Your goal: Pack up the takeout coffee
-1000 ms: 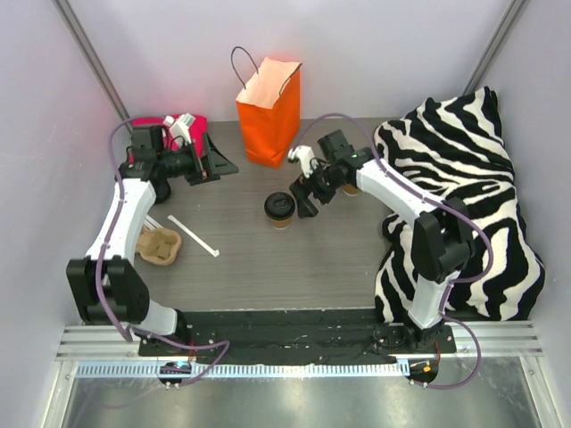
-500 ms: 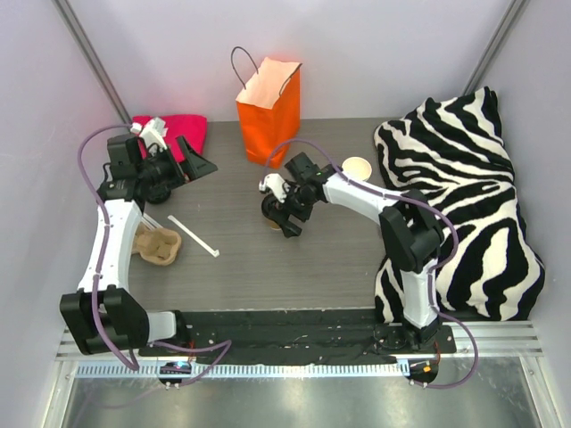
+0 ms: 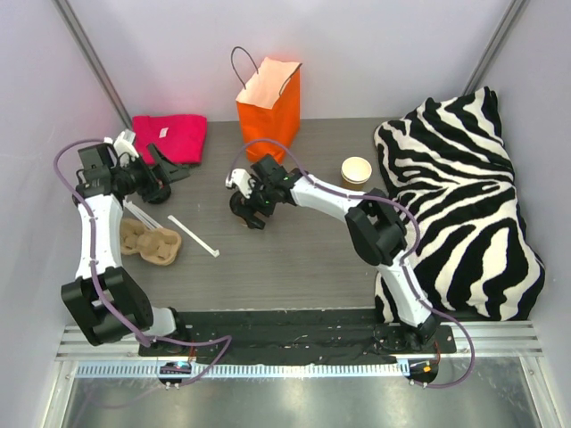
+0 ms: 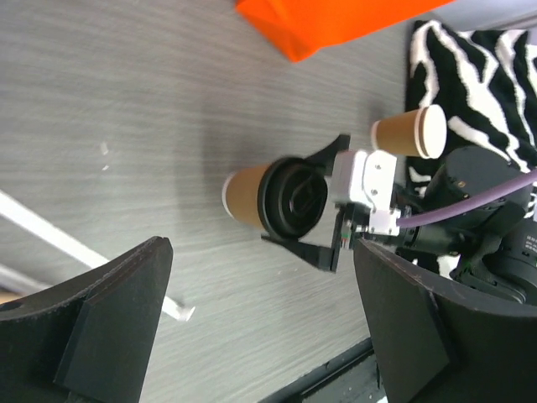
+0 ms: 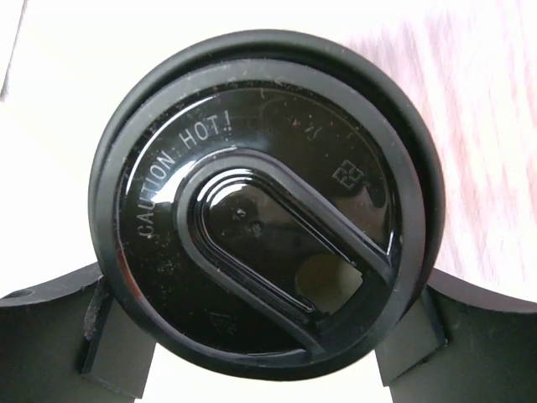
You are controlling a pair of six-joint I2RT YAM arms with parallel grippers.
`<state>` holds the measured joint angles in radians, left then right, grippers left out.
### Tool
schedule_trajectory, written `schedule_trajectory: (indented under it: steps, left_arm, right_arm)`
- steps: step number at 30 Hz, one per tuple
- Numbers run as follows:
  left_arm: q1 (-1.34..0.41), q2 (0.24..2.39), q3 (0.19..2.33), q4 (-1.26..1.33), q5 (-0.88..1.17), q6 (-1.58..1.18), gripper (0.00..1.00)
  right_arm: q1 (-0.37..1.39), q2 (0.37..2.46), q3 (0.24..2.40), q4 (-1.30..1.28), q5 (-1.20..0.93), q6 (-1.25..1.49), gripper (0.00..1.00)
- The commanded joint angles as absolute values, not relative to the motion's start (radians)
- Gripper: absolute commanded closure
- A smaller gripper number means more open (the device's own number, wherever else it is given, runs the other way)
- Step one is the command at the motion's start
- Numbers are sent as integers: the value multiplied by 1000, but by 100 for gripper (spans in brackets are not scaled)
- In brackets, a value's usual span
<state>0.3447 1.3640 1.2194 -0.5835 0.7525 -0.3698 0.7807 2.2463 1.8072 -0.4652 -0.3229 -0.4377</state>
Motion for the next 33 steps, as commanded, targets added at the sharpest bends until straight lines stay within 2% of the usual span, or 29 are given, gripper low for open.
schedule_trajectory:
  steps: [1,7,10,14,18,21,27,33]
  left_arm:
    - [377,1370,1281,-699,764,-266,7]
    - [385,1377,1330,-840,652,-68,12]
    - [385,1391,1376,-984,562,105,21]
    - [384,1370,1358,-1147,468,299,37]
    - [384,1371,1292,-1296,410,559,41]
    - [385,1384,1256,-1278,335,554,52]
    - [384,1387,1201,-1198,295,529,58]
    - [374,1428,1167,-1305,308,782,66]
  right_arm:
    - [805,2334,1965,-370,-331,-365,9]
    - [818,2332,2026,-370,-325,-339,5]
    - [818,2241,1982,-405,-322,-342,3]
    - [818,2079,1908,-486,-327,-328,2]
    - [816,1976,1850,-575,-377,-295,2]
    - [818,1936,1835,-649,-422,-261,2]
    - [804,1890,1757,-689,-443,-230,3]
    - [795,1867,1706,-713,-462,-238,5]
